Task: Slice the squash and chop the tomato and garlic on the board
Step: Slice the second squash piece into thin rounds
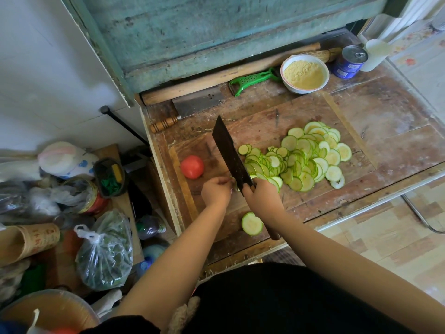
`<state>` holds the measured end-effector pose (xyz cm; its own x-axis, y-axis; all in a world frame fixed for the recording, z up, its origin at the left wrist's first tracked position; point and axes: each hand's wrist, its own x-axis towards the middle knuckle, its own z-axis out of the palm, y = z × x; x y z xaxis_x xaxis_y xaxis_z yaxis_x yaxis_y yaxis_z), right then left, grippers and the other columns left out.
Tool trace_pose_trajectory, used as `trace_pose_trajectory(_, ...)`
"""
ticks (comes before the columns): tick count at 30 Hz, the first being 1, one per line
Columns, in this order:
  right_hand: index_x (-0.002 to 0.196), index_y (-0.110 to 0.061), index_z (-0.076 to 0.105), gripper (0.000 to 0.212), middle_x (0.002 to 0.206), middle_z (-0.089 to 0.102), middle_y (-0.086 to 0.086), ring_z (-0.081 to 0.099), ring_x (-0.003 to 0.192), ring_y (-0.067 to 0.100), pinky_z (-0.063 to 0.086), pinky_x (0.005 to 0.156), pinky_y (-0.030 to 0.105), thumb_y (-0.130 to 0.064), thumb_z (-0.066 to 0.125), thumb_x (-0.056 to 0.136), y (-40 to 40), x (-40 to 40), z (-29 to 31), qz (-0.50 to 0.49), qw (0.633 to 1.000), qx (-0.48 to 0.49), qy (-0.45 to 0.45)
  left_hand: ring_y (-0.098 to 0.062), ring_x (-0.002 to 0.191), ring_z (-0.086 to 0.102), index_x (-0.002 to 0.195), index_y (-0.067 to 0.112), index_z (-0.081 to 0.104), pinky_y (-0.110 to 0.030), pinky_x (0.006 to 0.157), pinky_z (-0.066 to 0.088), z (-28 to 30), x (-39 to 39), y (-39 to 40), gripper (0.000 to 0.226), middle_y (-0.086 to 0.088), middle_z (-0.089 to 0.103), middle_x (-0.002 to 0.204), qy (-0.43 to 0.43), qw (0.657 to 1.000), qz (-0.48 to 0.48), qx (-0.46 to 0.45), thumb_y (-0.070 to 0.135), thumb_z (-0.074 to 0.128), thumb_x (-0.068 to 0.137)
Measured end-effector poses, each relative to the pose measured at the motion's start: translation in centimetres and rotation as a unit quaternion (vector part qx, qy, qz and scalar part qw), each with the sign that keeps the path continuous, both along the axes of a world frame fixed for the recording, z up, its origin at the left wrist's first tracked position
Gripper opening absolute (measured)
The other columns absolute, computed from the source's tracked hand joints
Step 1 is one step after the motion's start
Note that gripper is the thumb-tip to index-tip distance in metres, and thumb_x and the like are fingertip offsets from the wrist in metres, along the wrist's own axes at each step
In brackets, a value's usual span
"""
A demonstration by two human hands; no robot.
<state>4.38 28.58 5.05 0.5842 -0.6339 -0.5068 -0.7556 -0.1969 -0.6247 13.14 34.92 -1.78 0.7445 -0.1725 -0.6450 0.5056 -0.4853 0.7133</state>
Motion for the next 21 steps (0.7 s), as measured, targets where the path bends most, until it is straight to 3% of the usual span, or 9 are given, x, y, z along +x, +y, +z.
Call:
trace_pose_trajectory(3,0.087,-0.003,0.06,0.023,0.059,0.053,0.004,0.048,0.05,0.02,0.04,0.045,0.03,-0.021,0.048,0.094,-0.6,-0.5,0.7,-0.011,1.0,-0.018,-0.016,-0.021,0.08,0.069,0.067,0.024,0.067,-0.039,0.082,0.057,0.0,0.0,-0.4,0.016,-0.002,0.072,0.079,-0.019,1.0,-0.012,0.015,0.015,0.073,0.078)
trace_pose_trajectory(6,0.082,-0.004,0.057,0.025,0.056,0.05,0.002,0.046,0.048,0.017,0.031,0.041,0.025,-0.023,0.048,0.095,-1.5,-1.1,1.5,-0.011,0.999,-0.043,-0.018,-0.021,0.081,0.069,0.063,0.028,0.066,-0.039,0.082,0.056,-0.1,0.0,-0.4,0.02,0.001,0.072,0.082,-0.048,0.998,-0.04,0.029,0.017,0.072,0.079)
trace_pose_trajectory(10,0.081,-0.004,0.058,0.025,0.055,0.051,0.002,0.05,0.047,0.02,0.045,0.047,0.03,-0.023,0.048,0.095,-3.1,-1.9,2.4,-0.021,0.998,-0.043,-0.029,-0.02,0.087,0.067,0.082,0.023,0.068,-0.031,0.084,0.051,0.4,-0.5,-0.3,0.008,0.0,0.071,0.091,-0.099,0.99,-0.094,0.042,0.019,0.074,0.078)
trace_pose_trajectory(14,0.073,-0.01,0.053,0.026,0.056,0.05,0.002,0.051,0.049,0.022,0.051,0.05,0.037,-0.024,0.049,0.094,-4.1,-2.2,2.2,-0.022,0.999,-0.038,-0.018,-0.012,0.098,0.062,0.102,0.014,0.07,-0.019,0.074,0.037,0.8,-0.9,-0.8,0.022,0.001,0.07,0.103,-0.132,0.981,-0.127,0.056,0.018,0.073,0.081)
trace_pose_trajectory(18,0.06,-0.015,0.041,0.037,0.05,0.041,0.0,0.038,0.044,0.015,0.028,0.041,0.025,-0.023,0.051,0.094,-4.4,-2.8,1.9,-0.033,0.997,-0.068,-0.017,-0.014,0.094,0.064,0.1,0.013,0.071,-0.017,0.073,0.039,0.6,-0.7,-1.9,0.022,-0.004,0.071,0.101,-0.123,0.984,-0.126,0.042,0.015,0.075,0.079)
trace_pose_trajectory(21,0.059,-0.014,0.04,0.037,0.05,0.038,0.001,0.035,0.045,0.017,0.023,0.043,0.025,-0.023,0.053,0.093,-5.3,-3.2,1.8,-0.04,0.995,-0.087,-0.013,-0.01,0.083,0.061,0.099,0.009,0.072,-0.013,0.069,0.039,0.6,-0.7,-3.3,0.022,-0.006,0.072,0.097,-0.128,0.982,-0.136,0.035,0.011,0.074,0.078)
